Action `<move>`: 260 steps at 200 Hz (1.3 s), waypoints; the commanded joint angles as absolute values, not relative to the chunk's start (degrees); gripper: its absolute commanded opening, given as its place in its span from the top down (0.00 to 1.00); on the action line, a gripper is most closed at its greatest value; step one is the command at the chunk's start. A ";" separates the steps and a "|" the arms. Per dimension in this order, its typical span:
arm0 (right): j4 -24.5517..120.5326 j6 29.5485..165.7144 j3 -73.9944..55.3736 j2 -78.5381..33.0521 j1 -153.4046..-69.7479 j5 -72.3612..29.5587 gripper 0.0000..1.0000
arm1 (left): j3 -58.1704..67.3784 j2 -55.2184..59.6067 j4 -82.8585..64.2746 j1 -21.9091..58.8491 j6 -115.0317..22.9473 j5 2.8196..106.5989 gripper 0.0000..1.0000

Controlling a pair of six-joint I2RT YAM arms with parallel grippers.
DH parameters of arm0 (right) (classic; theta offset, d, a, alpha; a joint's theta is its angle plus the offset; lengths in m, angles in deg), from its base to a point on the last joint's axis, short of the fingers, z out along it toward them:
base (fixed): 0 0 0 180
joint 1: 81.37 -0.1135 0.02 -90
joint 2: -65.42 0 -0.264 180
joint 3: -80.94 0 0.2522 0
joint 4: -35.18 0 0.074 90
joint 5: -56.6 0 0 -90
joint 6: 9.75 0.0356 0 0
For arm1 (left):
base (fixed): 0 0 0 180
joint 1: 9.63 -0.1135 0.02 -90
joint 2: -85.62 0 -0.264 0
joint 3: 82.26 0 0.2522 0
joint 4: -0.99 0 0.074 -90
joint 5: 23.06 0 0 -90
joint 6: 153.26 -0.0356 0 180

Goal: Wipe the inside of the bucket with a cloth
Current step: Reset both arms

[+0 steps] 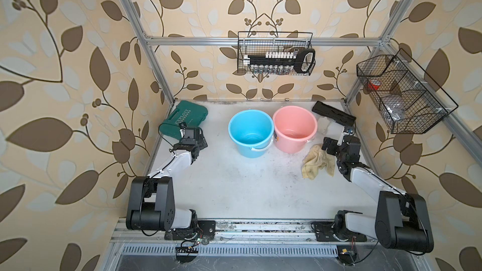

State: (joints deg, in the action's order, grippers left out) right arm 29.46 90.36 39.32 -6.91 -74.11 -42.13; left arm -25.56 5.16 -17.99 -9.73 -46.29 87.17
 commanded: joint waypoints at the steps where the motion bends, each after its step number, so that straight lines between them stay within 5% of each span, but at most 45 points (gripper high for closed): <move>1: 18.96 89.12 43.20 -8.32 -74.01 -39.89 0.01 | -27.71 3.46 -9.89 -10.13 -50.25 88.76 0.01; 76: 6.77 87.82 46.42 -14.76 -74.01 -32.41 0.01 | -29.98 -4.17 3.58 -10.06 -54.75 84.01 0.01; 146: -7.72 85.61 51.26 -20.22 -74.88 -28.11 0.01 | -41.26 0.55 20.34 -5.33 -63.15 78.15 0.01; 203: -1.56 83.72 47.81 -20.78 -76.33 -27.81 0.01 | -48.86 -1.32 36.84 -5.07 -65.40 74.82 0.01; 260: 1.79 81.66 46.07 -20.90 -79.84 -32.97 0.01 | -47.22 0.12 31.17 -6.07 -64.10 73.59 0.01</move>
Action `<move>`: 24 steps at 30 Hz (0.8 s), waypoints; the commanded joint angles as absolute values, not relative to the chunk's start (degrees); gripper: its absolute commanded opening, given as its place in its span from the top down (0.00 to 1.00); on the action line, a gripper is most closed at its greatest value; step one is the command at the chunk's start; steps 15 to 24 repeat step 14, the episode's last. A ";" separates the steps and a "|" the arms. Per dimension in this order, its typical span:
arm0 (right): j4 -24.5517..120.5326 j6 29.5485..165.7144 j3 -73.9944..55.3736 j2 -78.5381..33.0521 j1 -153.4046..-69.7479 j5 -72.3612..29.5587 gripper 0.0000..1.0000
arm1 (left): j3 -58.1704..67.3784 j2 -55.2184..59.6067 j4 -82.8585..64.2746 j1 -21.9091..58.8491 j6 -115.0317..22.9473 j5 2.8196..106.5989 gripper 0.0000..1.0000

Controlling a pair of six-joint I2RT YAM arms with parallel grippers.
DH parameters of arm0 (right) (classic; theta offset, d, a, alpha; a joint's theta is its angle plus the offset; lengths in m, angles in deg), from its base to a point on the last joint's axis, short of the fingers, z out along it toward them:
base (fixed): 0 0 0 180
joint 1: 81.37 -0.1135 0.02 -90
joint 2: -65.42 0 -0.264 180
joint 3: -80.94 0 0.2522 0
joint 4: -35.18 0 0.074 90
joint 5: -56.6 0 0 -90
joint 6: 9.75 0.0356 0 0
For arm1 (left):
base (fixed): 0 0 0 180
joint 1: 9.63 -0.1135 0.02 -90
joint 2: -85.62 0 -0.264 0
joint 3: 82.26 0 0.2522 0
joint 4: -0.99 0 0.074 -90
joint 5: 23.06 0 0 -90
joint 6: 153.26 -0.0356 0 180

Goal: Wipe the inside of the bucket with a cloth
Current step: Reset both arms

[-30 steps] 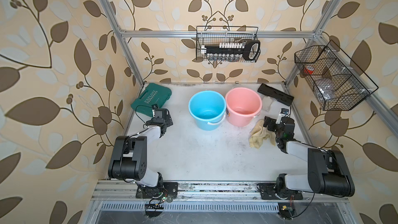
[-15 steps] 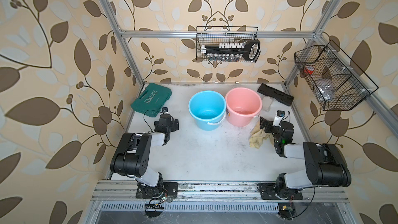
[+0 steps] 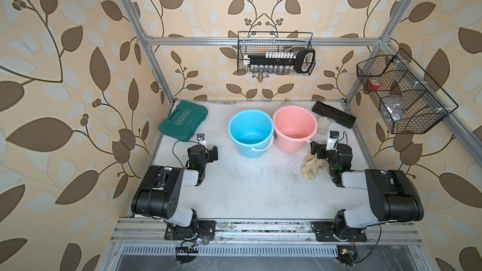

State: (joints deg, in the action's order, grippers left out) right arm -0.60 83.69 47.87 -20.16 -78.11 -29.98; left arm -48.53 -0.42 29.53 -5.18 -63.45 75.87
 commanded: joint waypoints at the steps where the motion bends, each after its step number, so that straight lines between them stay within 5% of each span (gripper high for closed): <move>1: 1.81 81.65 46.03 -20.89 -79.86 -33.01 0.01 | -47.14 0.07 31.08 -6.09 -64.08 73.52 0.01; 24: 2.14 81.30 45.92 -20.80 -80.22 -33.34 0.01 | -46.00 -0.27 29.06 -7.77 -63.52 70.60 0.01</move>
